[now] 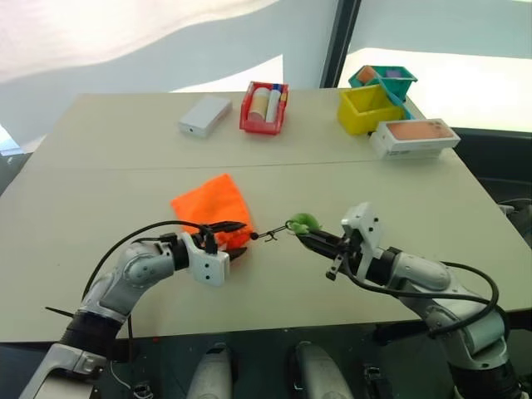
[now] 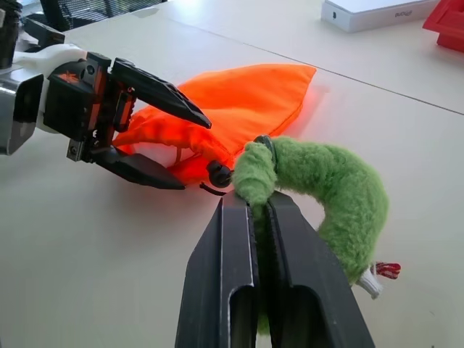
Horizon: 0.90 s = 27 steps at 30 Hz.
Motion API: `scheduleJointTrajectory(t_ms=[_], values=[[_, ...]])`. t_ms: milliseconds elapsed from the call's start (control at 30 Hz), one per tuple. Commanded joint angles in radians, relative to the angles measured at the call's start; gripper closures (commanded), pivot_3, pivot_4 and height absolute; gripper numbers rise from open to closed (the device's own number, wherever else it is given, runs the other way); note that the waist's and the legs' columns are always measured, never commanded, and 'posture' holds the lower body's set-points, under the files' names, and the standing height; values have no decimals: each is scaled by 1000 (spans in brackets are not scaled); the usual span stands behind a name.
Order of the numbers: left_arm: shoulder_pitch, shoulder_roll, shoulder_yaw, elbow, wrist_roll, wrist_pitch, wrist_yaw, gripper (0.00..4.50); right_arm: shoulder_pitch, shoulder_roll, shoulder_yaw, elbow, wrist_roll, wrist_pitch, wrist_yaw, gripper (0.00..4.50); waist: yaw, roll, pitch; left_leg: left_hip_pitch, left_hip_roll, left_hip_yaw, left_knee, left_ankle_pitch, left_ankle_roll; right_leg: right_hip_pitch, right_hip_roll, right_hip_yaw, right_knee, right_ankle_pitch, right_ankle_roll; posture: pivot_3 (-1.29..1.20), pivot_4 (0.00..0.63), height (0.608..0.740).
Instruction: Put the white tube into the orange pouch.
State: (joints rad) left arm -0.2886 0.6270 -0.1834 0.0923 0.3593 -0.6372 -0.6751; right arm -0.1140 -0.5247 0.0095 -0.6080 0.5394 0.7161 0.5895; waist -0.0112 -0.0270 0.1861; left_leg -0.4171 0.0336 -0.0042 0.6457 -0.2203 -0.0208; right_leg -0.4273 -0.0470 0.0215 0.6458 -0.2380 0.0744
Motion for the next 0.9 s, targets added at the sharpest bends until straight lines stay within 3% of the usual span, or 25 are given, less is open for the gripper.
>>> scheduleJointTrajectory(t_ms=[33,900], values=[[-5,6,-6,-27,-11,-2,22,1626,-14,-5,-22,-37,22,-5,-4,4500,0,0,0,0,0,0,0,0,0,0,0,0,0,0,0,0,150,740],[-96,-44,-84,97,123,-48,208,1626,18,13,-37,-41,95,-34,-17,4500,0,0,0,0,0,0,-1,0,0,0,0,0,-1,0,0,0,150,740]])
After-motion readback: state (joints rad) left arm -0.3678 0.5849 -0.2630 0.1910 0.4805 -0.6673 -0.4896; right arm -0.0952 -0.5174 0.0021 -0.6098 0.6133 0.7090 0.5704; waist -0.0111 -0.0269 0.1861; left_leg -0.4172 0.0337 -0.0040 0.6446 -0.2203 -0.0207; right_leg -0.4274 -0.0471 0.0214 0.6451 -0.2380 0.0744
